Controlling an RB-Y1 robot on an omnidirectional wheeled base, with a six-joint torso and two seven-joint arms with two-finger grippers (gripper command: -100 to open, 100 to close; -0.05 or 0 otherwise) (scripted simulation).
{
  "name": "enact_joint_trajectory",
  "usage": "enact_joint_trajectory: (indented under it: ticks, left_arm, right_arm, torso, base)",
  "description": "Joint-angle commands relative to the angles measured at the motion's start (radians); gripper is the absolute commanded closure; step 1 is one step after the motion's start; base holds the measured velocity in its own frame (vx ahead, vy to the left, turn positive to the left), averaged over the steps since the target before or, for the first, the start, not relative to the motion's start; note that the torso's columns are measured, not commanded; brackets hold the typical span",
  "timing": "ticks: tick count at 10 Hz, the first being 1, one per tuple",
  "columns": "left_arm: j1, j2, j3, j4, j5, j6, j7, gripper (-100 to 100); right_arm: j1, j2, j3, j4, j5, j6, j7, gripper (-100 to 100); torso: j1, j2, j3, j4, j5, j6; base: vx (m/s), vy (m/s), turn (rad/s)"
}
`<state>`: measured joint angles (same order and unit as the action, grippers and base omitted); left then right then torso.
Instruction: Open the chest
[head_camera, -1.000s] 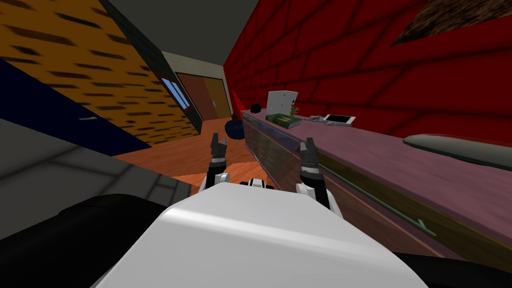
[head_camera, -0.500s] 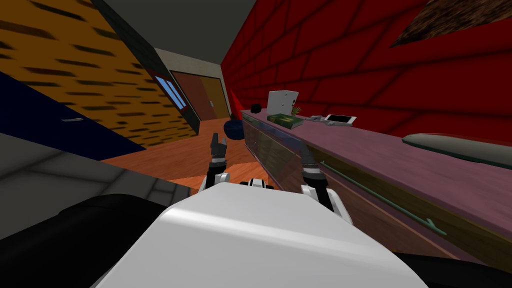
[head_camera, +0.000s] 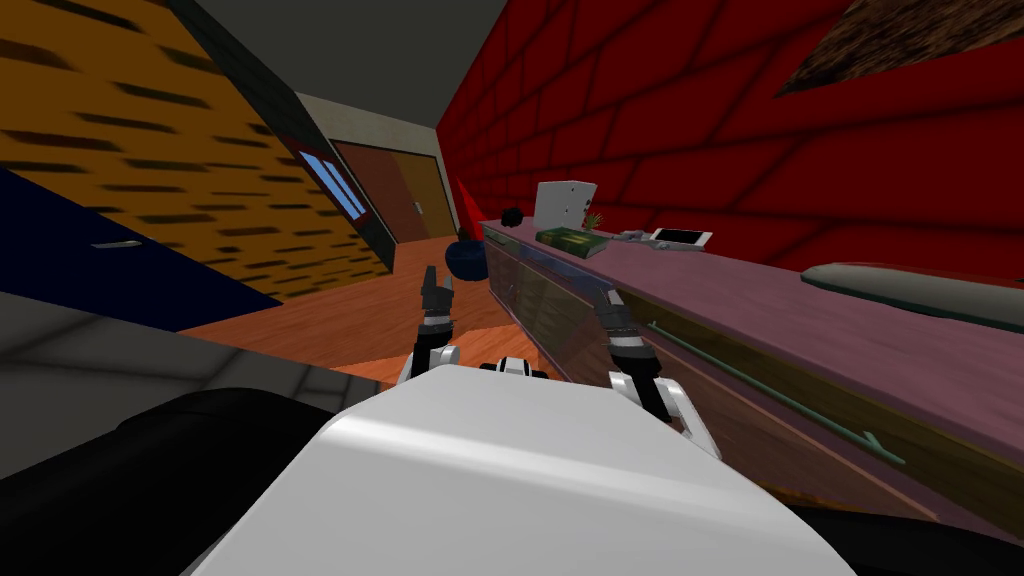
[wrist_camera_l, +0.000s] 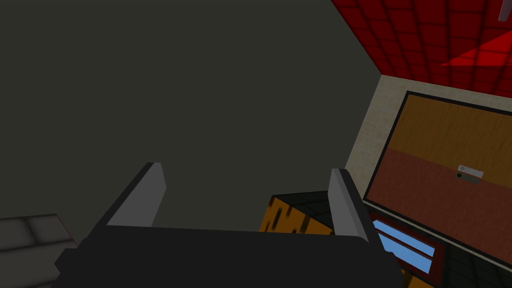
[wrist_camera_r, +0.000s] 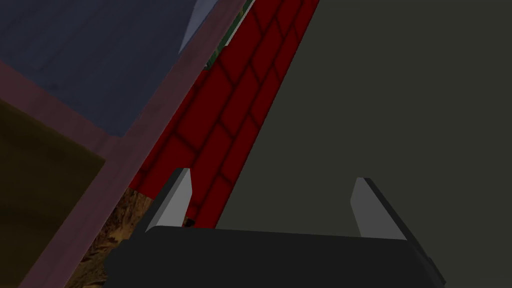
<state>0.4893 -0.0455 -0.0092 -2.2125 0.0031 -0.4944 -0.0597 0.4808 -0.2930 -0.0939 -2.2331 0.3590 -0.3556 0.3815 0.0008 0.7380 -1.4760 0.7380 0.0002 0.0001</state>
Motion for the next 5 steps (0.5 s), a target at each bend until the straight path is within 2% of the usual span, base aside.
enact_joint_trajectory:
  ticks: [1,2,3,5]
  left_arm:
    - [0.0,0.0,0.0,0.0,0.0,0.0,0.0,0]
    - [0.0,0.0,0.0,0.0,0.0,0.0,0.0,0]
    - [0.0,0.0,0.0,0.0,0.0,0.0,0.0,0]
    - [0.0,0.0,0.0,0.0,0.0,0.0,0.0,0]
  right_arm:
    - [-0.004,-0.024,-0.026,0.022,0.067,0.008,0.058,-100]
    - [-0.005,-0.039,-0.041,0.033,0.096,0.015,0.088,-100]
    - [-0.005,-0.039,-0.041,0.033,0.106,0.015,0.093,-100]
    - [-0.009,-0.068,-0.069,0.056,0.174,0.027,0.157,-100]
  torso:
    - [-0.001,0.0,0.0,0.0,0.0,0.0]
    - [-0.001,0.0,0.0,0.0,0.0,0.0]
    - [0.0,0.0,0.0,0.0,0.0,0.0]
    - [-0.002,0.0,0.0,0.0,0.0,0.0]
  base:
    - [0.017,0.062,-0.038]
    - [0.018,0.088,-0.07]
    - [0.013,0.064,-0.028]
    - [0.016,0.069,-0.045]
